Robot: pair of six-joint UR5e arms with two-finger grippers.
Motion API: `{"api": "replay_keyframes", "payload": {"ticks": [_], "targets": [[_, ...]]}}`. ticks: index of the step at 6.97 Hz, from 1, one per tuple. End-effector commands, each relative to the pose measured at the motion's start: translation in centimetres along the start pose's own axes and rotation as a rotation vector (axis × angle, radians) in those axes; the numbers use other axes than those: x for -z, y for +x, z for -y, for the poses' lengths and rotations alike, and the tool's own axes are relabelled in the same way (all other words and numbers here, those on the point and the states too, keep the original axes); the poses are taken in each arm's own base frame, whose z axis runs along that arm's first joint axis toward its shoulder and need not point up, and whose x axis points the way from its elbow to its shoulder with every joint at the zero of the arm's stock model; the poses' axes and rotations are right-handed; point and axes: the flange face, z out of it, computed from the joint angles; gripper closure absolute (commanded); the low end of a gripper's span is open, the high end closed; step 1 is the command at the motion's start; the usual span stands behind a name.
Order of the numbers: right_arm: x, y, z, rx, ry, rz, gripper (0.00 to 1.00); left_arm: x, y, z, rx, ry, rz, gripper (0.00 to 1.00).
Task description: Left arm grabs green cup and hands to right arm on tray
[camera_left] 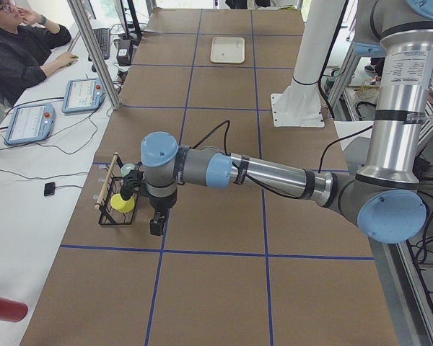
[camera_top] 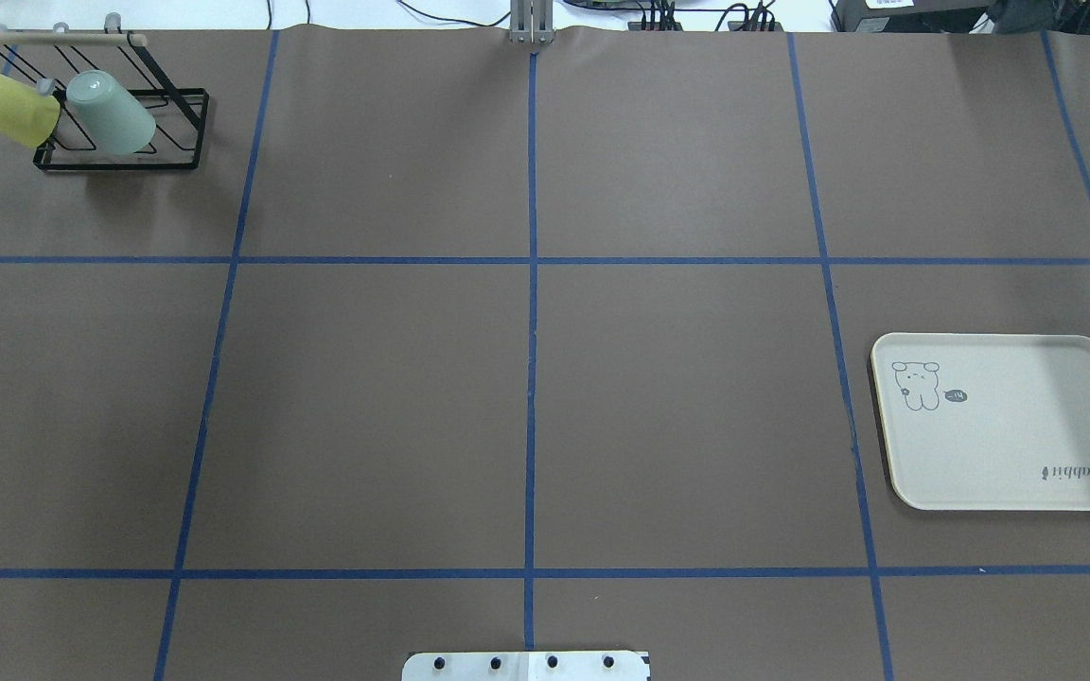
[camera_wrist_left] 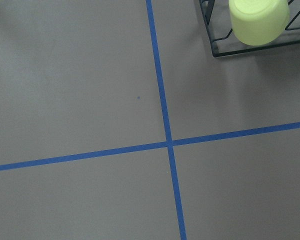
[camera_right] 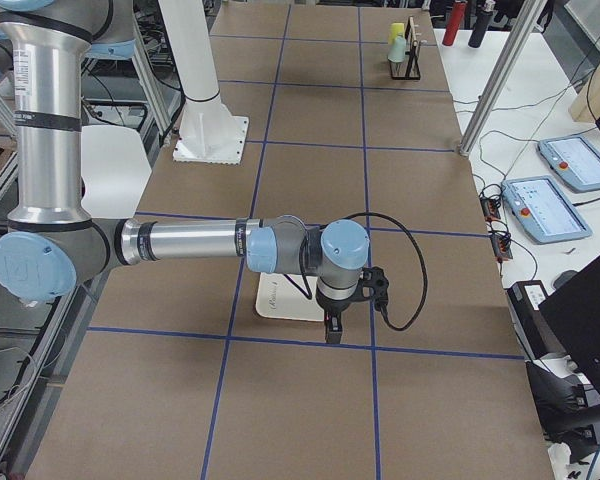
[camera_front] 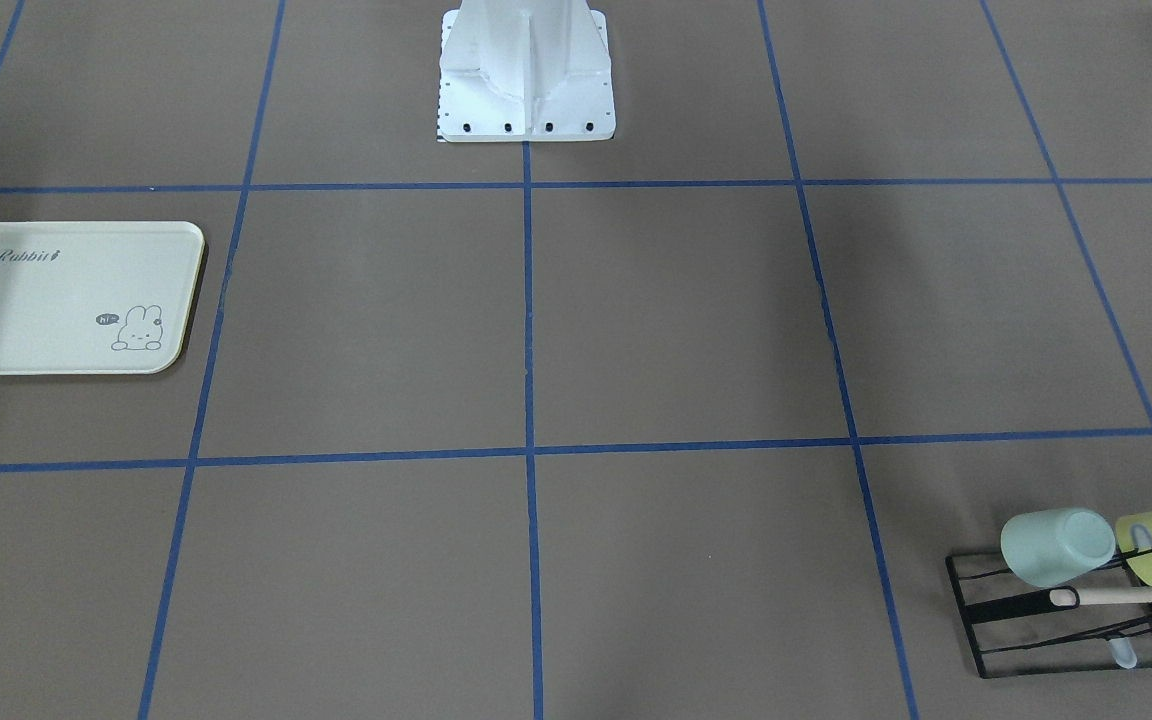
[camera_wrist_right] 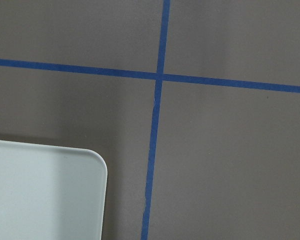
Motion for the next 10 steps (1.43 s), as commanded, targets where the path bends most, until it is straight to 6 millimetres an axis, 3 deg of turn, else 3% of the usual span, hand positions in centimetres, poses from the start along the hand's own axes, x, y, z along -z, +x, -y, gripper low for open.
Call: {"api": "replay_keyframes", "payload": {"ticks": [1, 2, 3, 4, 6, 7, 9, 10], "targets": [[0.1, -0.1, 0.0, 0.0, 0.002, 0.0, 0.01, 4.3, 5.0, 5.5, 0.01, -0.031, -0.002, 0.0], [0.1, -0.1, 0.1, 0.001, 0.003, 0.001, 0.01, 5.6, 8.8, 6.4, 0.04, 0.0, -0.005, 0.0], [0.3, -0.3, 0.0, 0.003, 0.005, 0.001, 0.01, 6.4, 14.5, 6.2, 0.108, 0.037, 0.006, 0.0], [0.5, -0.5, 0.0, 0.006, 0.009, 0.002, 0.01, 3.7, 19.9, 6.3, 0.084, 0.045, 0.036, 0.0], [0.4, -0.4, 0.1, 0.005, 0.008, 0.002, 0.01, 1.2, 26.8, 6.4, 0.073, 0.135, -0.026, 0.0], [0.2, -0.2, 0.0, 0.001, 0.003, 0.003, 0.01, 0.9, 28.3, 6.9, 0.091, 0.208, -0.088, 0.0], [0.1, -0.2, 0.0, 0.0, 0.002, 0.003, 0.01, -2.3, 26.0, 8.2, 0.18, 0.292, -0.084, 0.0], [0.3, -0.3, 0.0, 0.003, 0.005, 0.004, 0.01, -3.7, 26.7, 8.5, 0.179, 0.359, -0.046, 0.0]]}}
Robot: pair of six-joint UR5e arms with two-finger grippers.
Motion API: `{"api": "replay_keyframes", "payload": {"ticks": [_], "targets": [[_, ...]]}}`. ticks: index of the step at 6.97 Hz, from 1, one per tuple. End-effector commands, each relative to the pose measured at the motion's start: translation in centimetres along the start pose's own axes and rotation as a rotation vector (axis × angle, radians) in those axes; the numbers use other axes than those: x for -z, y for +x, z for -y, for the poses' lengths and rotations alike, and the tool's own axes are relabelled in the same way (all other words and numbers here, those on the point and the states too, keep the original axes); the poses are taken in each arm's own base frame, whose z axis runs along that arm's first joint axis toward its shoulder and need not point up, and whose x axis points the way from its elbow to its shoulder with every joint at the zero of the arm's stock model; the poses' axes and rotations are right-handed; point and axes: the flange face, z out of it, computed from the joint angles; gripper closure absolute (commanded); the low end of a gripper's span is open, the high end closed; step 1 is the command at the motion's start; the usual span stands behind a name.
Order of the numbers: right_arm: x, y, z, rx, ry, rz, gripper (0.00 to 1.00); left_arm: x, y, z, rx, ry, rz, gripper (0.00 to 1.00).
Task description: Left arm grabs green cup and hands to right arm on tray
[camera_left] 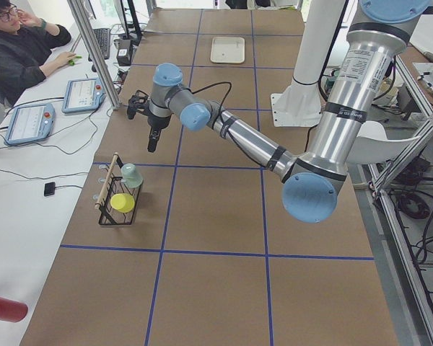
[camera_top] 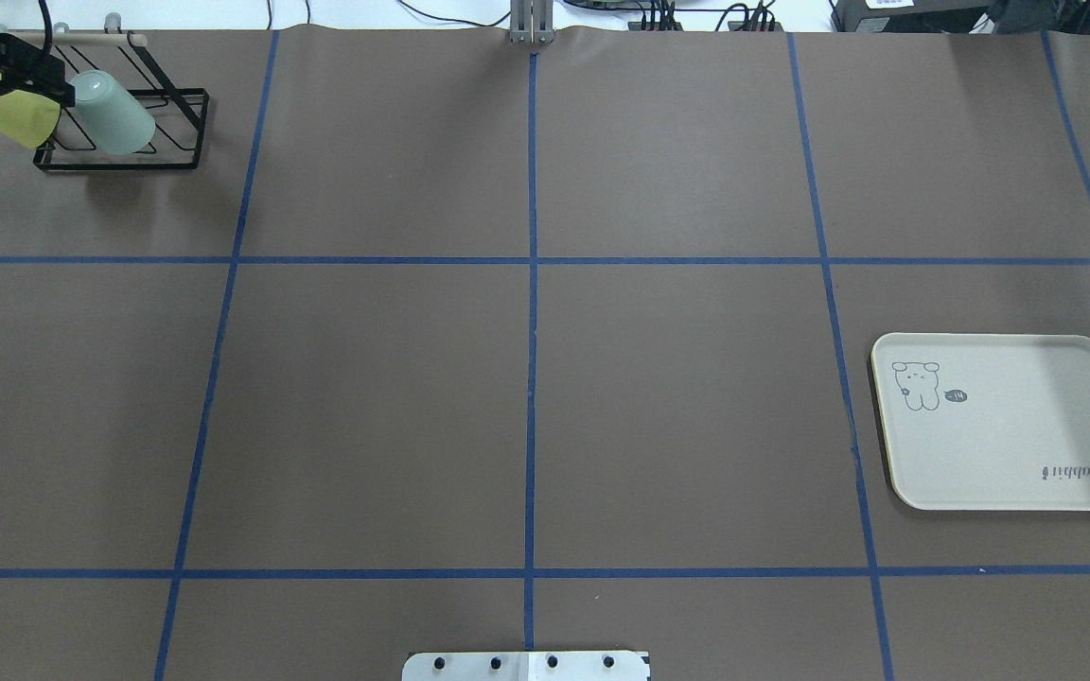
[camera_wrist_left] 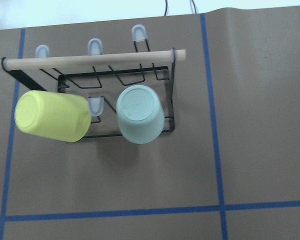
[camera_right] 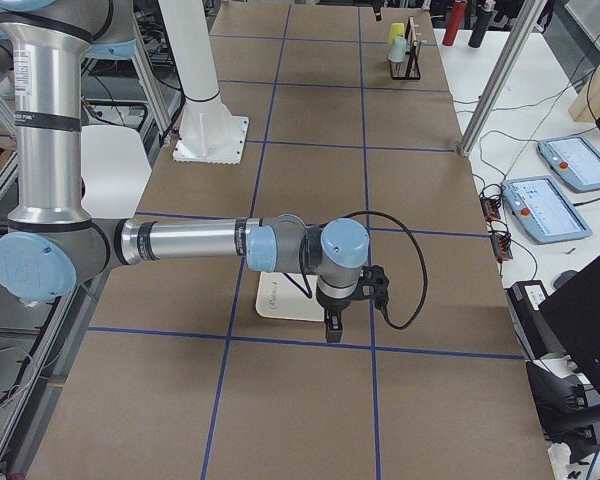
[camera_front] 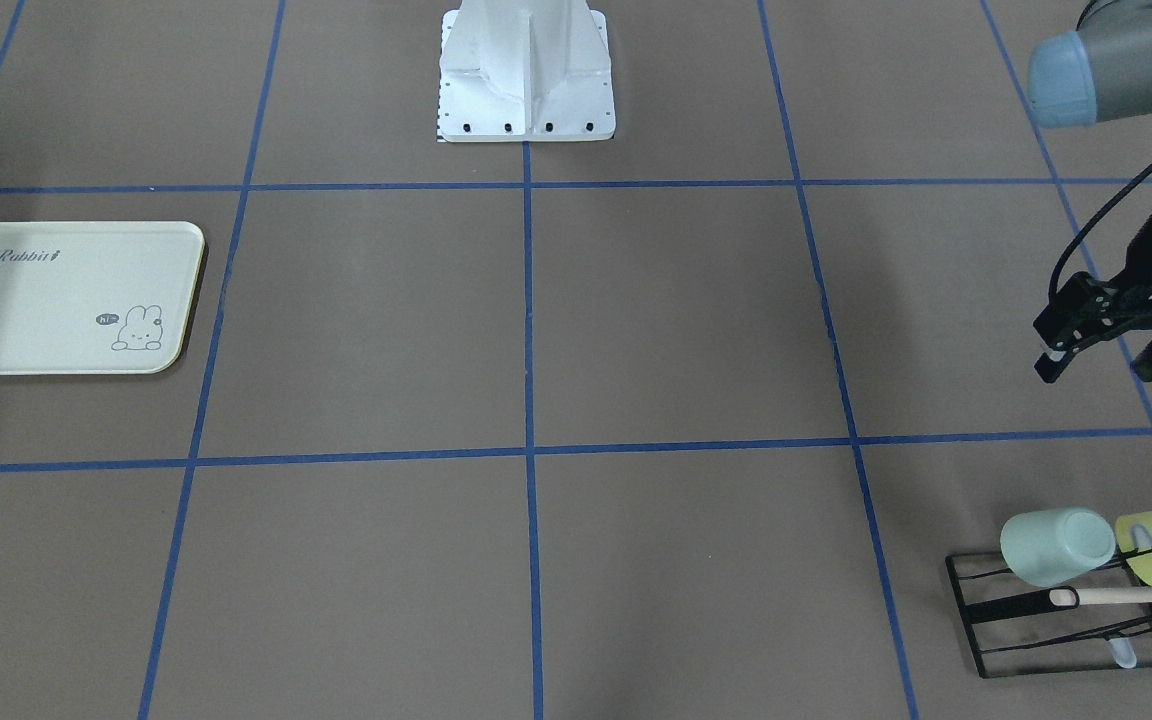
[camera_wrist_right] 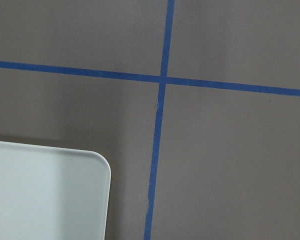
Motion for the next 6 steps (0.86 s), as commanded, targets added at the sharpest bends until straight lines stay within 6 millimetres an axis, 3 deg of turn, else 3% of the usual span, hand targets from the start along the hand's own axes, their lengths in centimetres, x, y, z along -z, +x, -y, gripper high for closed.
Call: {"api": "replay_keyframes", "payload": {"ticks": [1, 2, 4, 6], "targets": [[0.2, -0.2, 0.0, 0.004, 0.005, 0.002, 0.01, -2.9, -1.2, -1.1, 0.054, 0.125, 0.06, 0.0], [0.2, -0.2, 0.0, 0.004, 0.005, 0.002, 0.01, -3.6, -2.1, -2.1, 0.061, 0.172, 0.07, 0.0], [0.3, -0.3, 0.1, 0.007, 0.007, 0.001, 0.01, -5.1, -3.5, -1.9, 0.089, 0.26, 0.089, 0.0], [0.3, -0.3, 0.0, 0.006, 0.006, 0.001, 0.01, -7.8, -1.7, -3.4, 0.118, 0.373, 0.077, 0.0]]}}
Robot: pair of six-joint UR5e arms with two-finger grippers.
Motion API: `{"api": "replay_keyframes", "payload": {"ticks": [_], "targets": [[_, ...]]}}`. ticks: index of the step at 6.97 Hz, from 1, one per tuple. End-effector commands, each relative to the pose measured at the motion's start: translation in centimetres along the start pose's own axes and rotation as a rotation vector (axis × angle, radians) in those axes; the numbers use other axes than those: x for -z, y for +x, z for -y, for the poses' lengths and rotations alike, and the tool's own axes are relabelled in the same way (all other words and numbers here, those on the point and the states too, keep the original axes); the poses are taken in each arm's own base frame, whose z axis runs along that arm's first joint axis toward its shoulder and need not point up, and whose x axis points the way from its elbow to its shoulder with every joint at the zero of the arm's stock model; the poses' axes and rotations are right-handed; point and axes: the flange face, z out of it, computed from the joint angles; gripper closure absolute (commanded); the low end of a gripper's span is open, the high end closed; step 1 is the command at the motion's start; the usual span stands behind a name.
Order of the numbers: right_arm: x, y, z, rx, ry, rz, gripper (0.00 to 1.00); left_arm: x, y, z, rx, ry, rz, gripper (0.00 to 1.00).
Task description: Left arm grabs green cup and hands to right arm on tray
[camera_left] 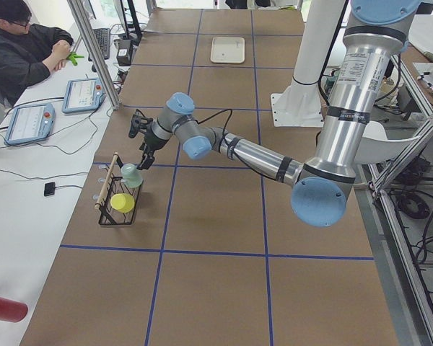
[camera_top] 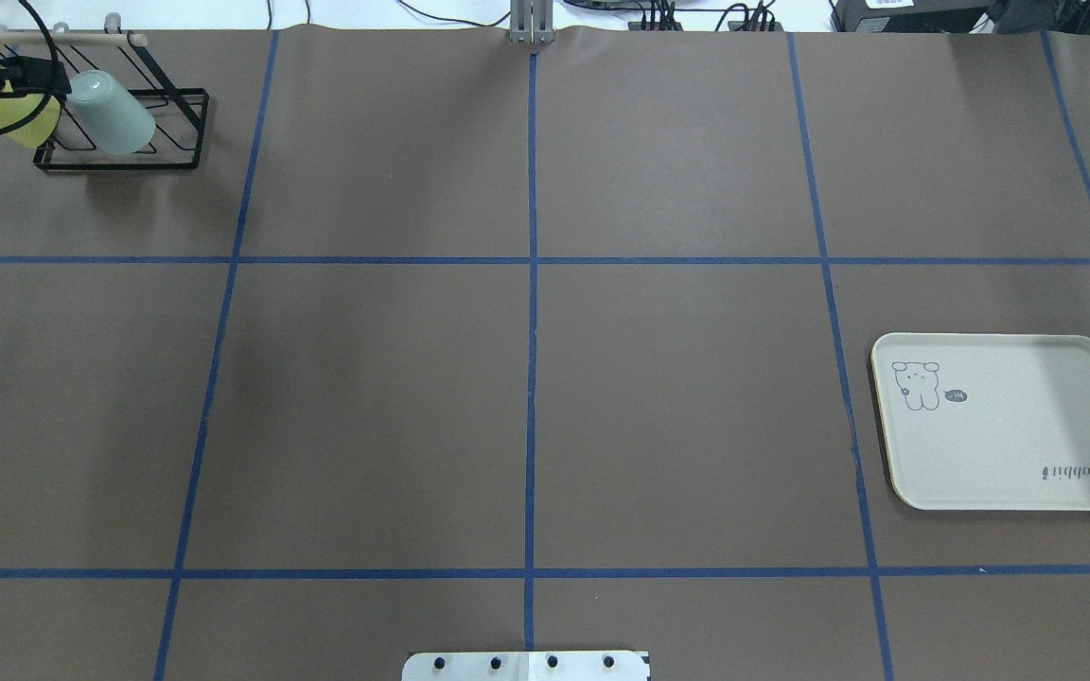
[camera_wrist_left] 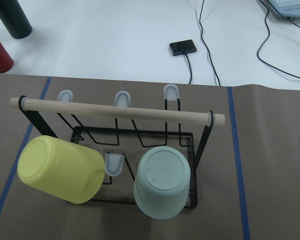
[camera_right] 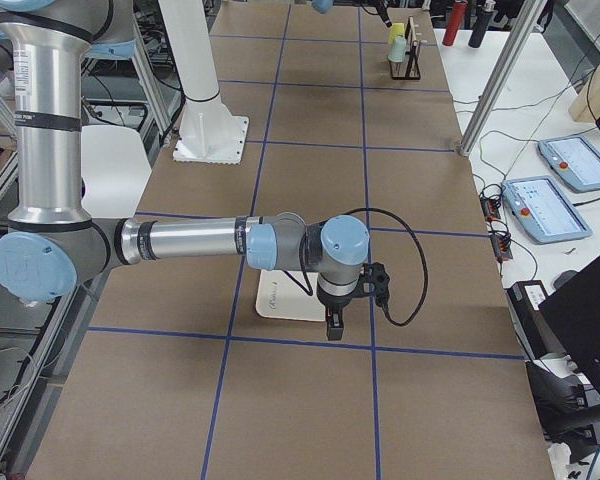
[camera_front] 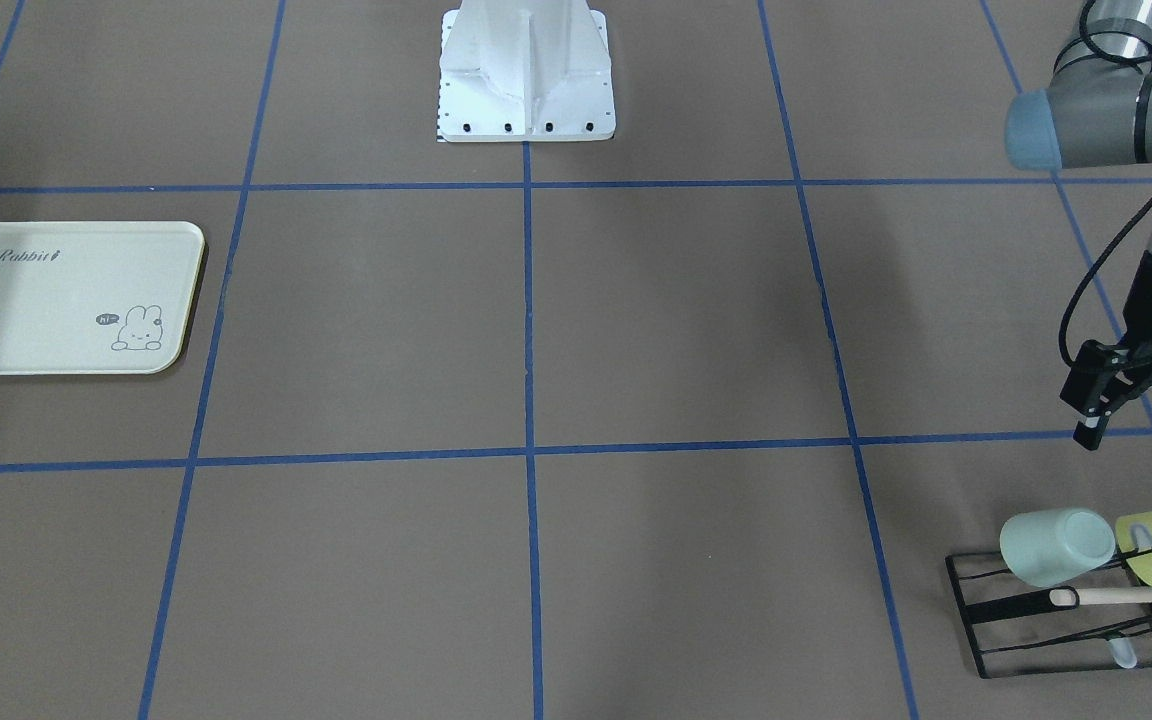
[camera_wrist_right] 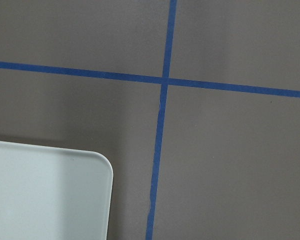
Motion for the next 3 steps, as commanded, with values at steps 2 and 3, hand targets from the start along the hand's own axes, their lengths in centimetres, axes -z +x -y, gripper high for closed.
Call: {"api": "replay_keyframes", "payload": {"ticks": [2, 3], "targets": [[0.0, 0.0, 0.0, -0.001, 0.0, 0.0, 0.01, -3.4, 1.7, -3.9, -0.007, 0.139, 0.066, 0.0], [0.0, 0.0, 0.0, -0.001, 0.0, 0.0, 0.01, -3.8, 1.6, -4.2, -0.011, 0.176, 0.071, 0.0]]}}
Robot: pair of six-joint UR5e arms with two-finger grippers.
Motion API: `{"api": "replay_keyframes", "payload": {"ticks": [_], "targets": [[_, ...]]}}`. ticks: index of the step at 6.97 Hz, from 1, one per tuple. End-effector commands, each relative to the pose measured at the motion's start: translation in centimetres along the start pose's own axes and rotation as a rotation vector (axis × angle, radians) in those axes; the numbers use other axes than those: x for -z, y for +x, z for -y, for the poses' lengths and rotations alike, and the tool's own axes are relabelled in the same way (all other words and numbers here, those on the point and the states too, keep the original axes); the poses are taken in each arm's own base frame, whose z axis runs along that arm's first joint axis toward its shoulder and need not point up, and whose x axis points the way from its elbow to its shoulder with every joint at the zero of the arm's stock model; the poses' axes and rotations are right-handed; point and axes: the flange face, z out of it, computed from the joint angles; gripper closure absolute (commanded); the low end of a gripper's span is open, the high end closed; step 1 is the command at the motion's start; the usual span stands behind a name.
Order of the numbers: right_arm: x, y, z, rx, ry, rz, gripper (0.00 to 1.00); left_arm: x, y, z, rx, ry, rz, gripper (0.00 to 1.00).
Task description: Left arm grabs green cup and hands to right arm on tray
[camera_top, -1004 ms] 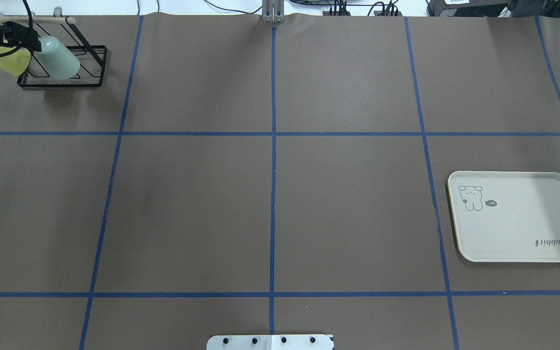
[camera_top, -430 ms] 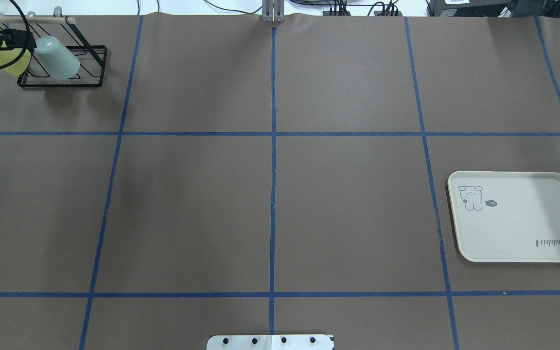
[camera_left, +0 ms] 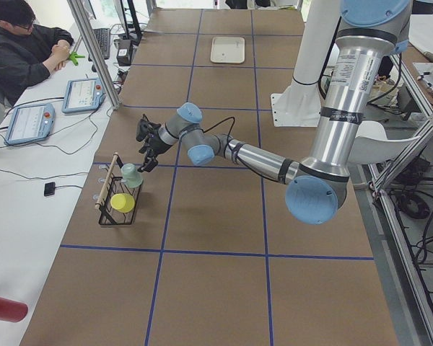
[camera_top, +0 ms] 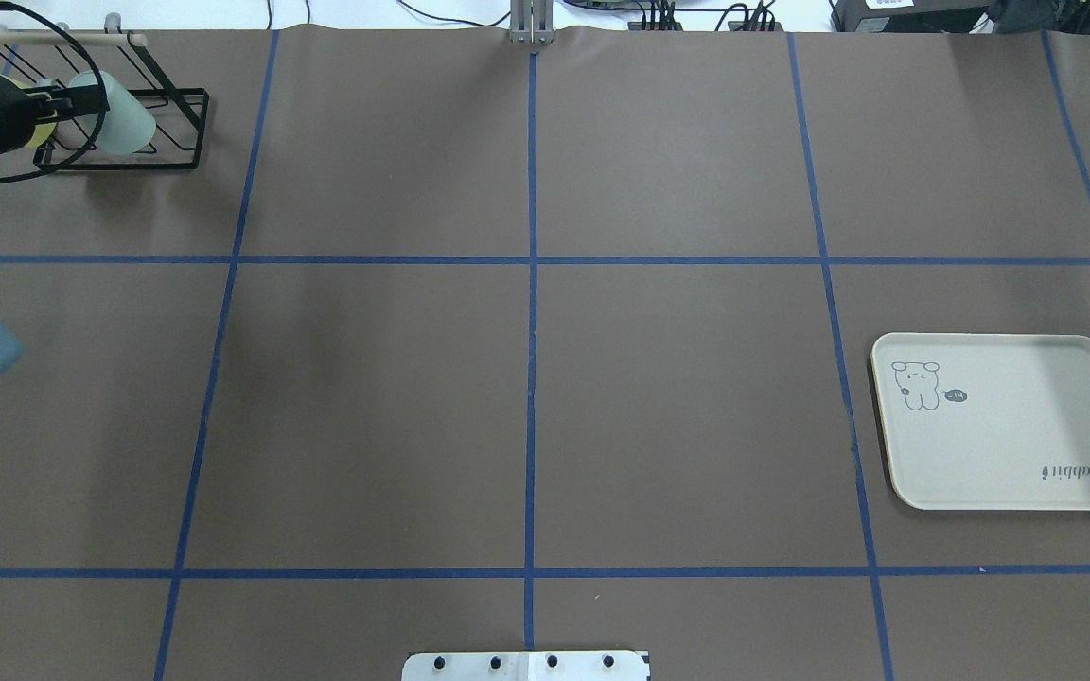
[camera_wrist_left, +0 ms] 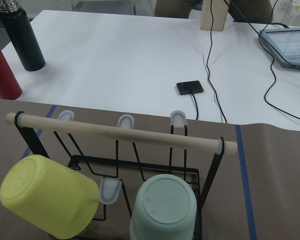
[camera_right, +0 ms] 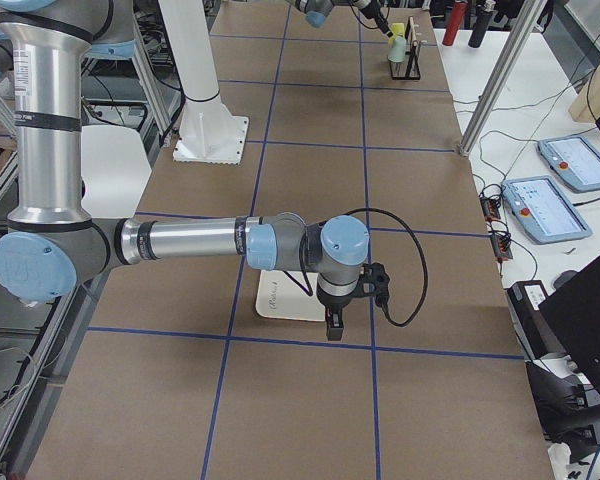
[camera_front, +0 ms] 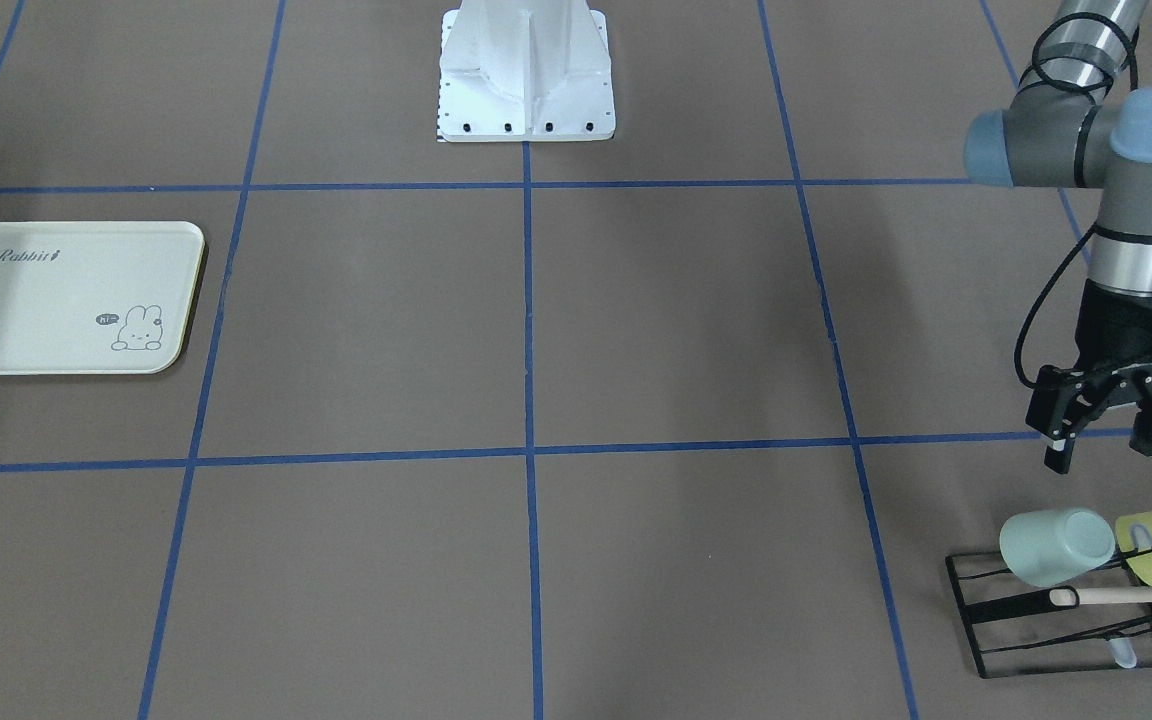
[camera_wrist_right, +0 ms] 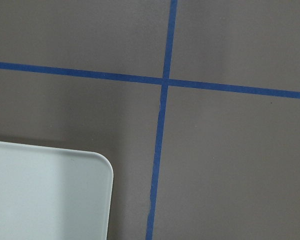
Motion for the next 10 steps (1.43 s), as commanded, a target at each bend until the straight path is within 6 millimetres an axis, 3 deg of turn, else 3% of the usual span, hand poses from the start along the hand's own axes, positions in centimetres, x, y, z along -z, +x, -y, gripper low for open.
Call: {"api": "replay_keyframes", "payload": {"ticks": [1, 4, 7, 10], "targets": [[0.0, 0.0, 0.0, 0.0, 0.0, 0.0, 0.01, -1.7, -0.8, -1.3, 0.001, 0.067, 0.017, 0.0], [0.0, 0.0, 0.0, 0.0, 0.0, 0.0, 0.01, -3.5, -0.4, -3.1, 0.013, 0.08, -0.009, 0.0], [0.0, 0.0, 0.0, 0.0, 0.0, 0.0, 0.01, -4.6, 1.5, -3.3, 0.004, 0.097, -0.003, 0.0], [0.0, 0.1, 0.1, -0.001, -0.001, -0.001, 0.01, -5.6, 2.0, -3.3, 0.004, 0.093, 0.003, 0.0]]}}
